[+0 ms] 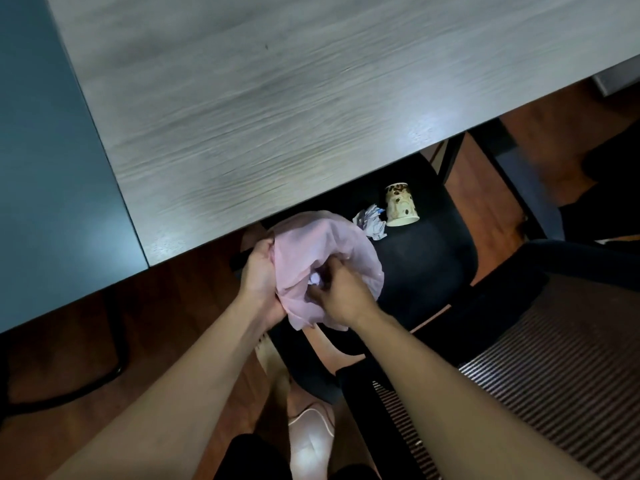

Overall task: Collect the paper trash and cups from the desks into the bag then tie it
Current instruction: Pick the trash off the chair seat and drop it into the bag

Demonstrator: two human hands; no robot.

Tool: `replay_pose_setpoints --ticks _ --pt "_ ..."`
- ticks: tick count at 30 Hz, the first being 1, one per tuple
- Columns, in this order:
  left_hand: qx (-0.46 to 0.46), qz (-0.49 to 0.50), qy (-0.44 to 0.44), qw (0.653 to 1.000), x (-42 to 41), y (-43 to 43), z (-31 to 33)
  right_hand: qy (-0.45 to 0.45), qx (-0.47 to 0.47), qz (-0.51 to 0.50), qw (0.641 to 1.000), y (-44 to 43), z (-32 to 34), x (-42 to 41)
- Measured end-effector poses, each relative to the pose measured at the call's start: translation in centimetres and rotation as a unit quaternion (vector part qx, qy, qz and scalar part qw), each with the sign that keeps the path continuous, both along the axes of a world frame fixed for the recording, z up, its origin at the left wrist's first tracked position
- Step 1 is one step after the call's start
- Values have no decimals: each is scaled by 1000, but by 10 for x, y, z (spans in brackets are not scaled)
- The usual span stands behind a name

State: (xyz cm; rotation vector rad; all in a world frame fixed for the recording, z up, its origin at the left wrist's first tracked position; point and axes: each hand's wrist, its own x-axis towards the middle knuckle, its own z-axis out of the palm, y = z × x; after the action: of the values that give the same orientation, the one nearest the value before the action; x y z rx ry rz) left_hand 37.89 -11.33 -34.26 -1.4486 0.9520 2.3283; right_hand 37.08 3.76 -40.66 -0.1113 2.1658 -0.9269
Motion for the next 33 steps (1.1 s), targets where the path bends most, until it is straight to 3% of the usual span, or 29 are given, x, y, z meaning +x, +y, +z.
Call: replay_pose_setpoints --ticks 6,13,17,24,33 --pt "11 28 14 999 9 -6 -15 12 15 118 993 47 30 -47" --pt "43 24 -5 999 10 -15 -21 119 65 -37 990 68 29 -101" --pt "32 33 -8 999 12 -17 -24 98 166 54 980 53 -12 -122" --pt "44 38 -5 998 15 -24 -26 100 262 180 943 36 -60 -116" --pt "32 40 -11 999 13 -17 -13 52 203 32 977 69 -68 -90"
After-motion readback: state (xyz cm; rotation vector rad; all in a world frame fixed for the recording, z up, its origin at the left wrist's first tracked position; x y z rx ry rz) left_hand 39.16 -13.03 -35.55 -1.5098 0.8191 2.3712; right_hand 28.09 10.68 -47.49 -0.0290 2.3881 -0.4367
